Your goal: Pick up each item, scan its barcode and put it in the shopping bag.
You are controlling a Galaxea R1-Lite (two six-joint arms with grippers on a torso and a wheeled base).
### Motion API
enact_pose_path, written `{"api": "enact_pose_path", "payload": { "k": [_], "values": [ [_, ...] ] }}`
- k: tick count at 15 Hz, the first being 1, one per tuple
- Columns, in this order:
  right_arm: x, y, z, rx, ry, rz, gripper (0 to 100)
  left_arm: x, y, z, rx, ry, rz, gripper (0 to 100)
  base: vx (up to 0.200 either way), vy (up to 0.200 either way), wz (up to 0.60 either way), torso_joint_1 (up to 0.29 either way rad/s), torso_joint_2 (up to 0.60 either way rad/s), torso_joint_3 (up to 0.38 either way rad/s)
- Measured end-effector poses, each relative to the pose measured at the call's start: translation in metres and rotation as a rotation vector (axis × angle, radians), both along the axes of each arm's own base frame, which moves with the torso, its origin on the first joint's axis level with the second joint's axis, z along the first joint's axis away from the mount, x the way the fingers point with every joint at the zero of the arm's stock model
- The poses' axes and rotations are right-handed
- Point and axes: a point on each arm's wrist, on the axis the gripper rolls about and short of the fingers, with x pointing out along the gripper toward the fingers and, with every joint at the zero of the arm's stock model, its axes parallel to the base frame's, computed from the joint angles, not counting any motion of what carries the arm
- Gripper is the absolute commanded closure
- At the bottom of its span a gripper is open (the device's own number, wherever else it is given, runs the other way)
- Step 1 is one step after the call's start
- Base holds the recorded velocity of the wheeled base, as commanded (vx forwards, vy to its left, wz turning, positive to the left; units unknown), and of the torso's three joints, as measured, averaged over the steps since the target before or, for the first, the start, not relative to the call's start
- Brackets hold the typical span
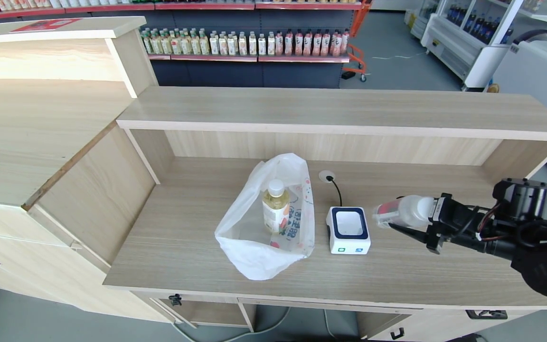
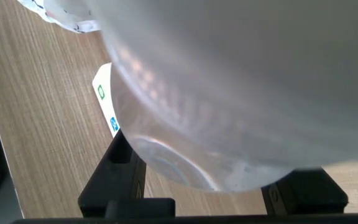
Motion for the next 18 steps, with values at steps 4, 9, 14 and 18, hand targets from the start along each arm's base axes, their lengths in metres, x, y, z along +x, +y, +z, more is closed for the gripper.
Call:
{"api": "enact_pose_path", "payload": {
  "k": [4,9,14,18],
  "values": [
    [0.017,0.003,-0.003,0.008,-0.027,0.059,100,0.0,0.0,0.0,0.0,0.0,0.0,0,0.0,0.0,0.0,0.0,0.0,0.0],
    [0.027,0.004,-0.014,0.001,-0.022,0.067,100,0.0,0.0,0.0,0.0,0.0,0.0,0,0.0,0.0,0.0,0.0,0.0,0.0],
    [0.041,0.01,-0.012,0.008,-0.057,0.117,100,0.0,0.0,0.0,0.0,0.0,0.0,0,0.0,0.0,0.0,0.0,0.0,0.0],
    [0.052,0.017,-0.018,0.013,-0.06,0.151,100,0.0,0.0,0.0,0.0,0.0,0.0,0,0.0,0.0,0.0,0.0,0.0,0.0]
  ]
}}
